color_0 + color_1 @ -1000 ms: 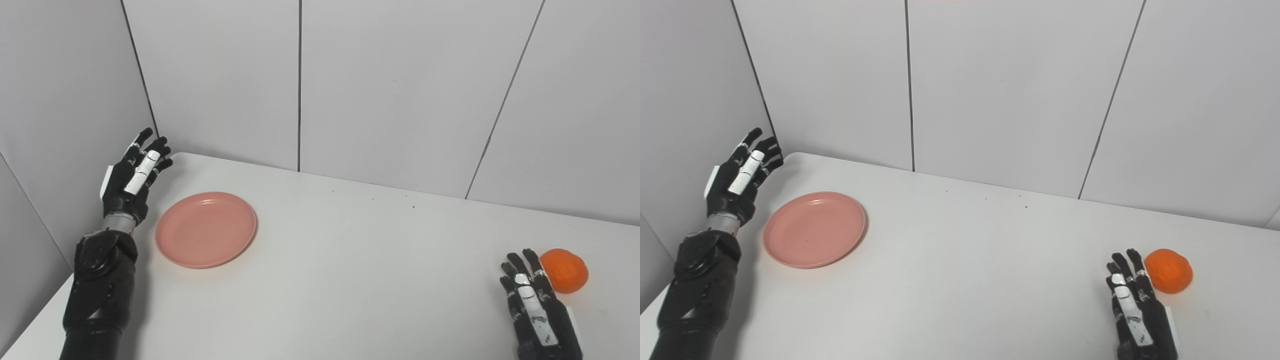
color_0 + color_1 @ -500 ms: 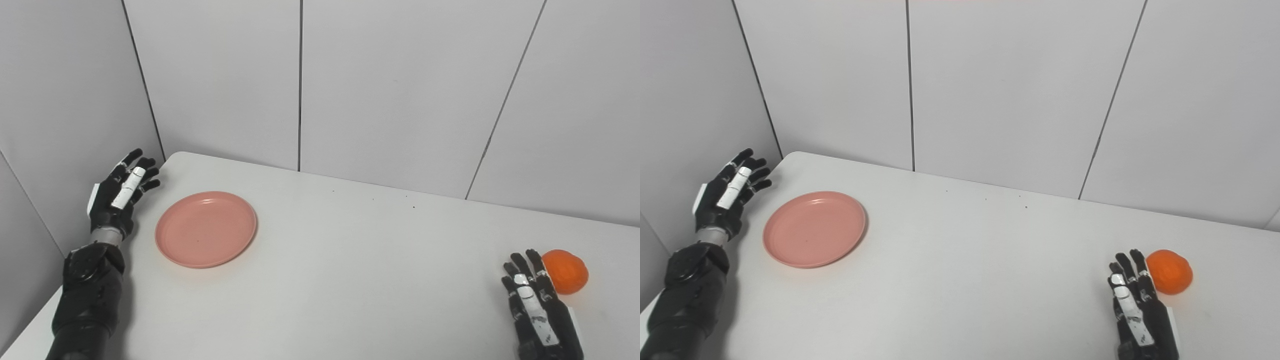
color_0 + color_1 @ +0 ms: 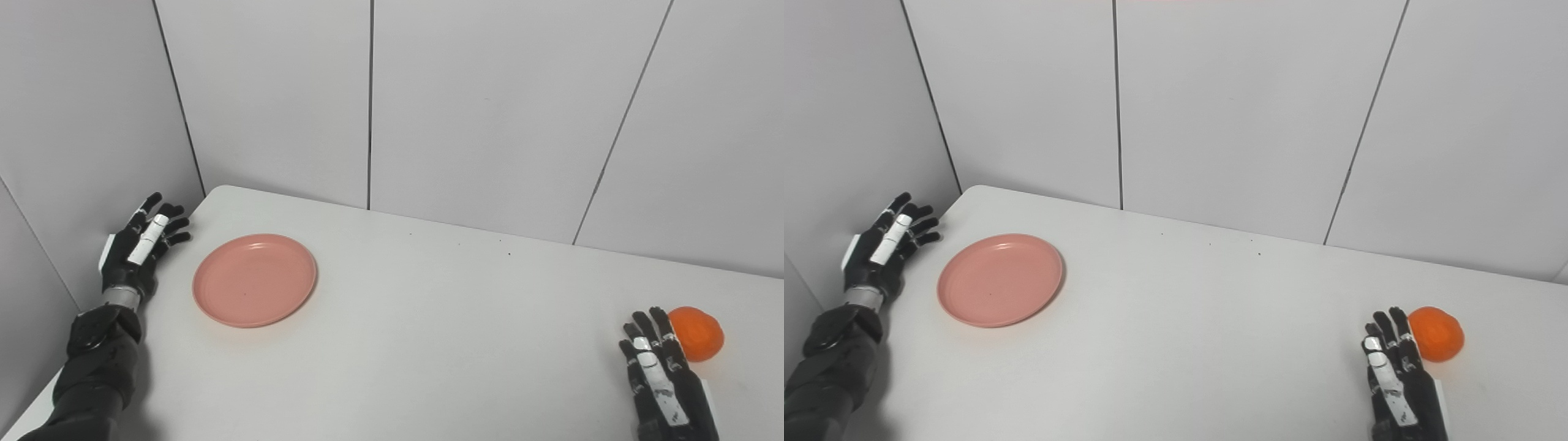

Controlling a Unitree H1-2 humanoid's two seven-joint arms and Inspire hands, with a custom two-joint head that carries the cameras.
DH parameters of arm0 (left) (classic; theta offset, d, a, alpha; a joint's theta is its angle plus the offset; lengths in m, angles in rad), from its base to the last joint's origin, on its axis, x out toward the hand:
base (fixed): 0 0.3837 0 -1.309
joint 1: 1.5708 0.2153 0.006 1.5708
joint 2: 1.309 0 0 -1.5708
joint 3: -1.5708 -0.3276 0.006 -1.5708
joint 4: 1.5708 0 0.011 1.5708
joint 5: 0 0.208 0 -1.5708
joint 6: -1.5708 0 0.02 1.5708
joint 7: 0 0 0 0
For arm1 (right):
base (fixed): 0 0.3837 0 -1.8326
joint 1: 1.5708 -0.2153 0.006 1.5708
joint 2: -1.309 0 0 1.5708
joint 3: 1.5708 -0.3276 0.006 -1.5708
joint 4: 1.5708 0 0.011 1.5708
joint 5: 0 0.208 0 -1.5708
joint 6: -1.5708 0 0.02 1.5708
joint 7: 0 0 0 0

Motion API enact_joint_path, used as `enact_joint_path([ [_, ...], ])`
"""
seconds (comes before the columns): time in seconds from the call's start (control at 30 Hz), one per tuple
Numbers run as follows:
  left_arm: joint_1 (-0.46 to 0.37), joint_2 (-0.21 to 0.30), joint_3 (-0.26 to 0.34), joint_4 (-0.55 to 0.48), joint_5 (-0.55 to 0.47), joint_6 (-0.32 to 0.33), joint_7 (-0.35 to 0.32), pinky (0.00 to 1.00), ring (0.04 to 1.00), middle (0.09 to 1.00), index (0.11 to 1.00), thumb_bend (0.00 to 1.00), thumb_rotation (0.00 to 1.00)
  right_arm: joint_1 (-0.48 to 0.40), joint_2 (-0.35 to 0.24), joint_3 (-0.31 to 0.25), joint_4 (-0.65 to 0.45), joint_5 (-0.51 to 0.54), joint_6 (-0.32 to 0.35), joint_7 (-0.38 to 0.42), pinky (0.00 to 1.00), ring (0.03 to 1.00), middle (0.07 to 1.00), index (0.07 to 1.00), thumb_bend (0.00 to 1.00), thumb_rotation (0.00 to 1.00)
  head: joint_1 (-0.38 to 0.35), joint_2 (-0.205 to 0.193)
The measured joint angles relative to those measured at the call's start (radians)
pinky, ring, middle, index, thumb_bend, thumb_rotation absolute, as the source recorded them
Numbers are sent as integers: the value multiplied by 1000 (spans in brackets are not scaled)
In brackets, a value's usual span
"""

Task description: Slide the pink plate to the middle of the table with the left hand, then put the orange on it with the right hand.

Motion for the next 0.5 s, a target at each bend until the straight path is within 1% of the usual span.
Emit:
enact_joint_path([
  [0.03,0,0,-4,3,0,-5,-7,590,764,769,869,936,501,1,0,3,-1,-8,0,0,1000,952,925,937,654,413,-3,3],
  [0.1,0,0,-13,9,1,-22,-17,589,766,762,884,939,509,2,1,5,-3,-16,0,-1,1000,950,922,935,650,415,-3,3],
  [0.17,2,0,-27,7,6,-25,-19,599,754,746,872,951,509,2,1,6,-3,-22,0,-2,994,943,916,927,652,411,-5,3],
  [0.2,5,0,-31,0,7,-25,-20,626,763,767,876,932,504,3,2,6,-4,-25,0,-2,997,943,918,928,650,409,-6,3],
  [0.27,19,-3,-40,-29,7,-19,-40,648,753,797,879,903,496,3,4,7,-5,-27,0,-2,1000,943,924,936,646,405,-8,5],
  [0.33,28,-9,-47,-54,7,-16,-58,653,760,802,885,907,498,4,5,7,-7,-29,0,-2,1000,944,925,938,645,404,-8,5],
  [0.5,54,-20,-65,-113,7,21,-76,704,789,788,890,900,513,5,7,9,-12,-29,0,-2,1000,943,922,941,630,396,-8,9],
])
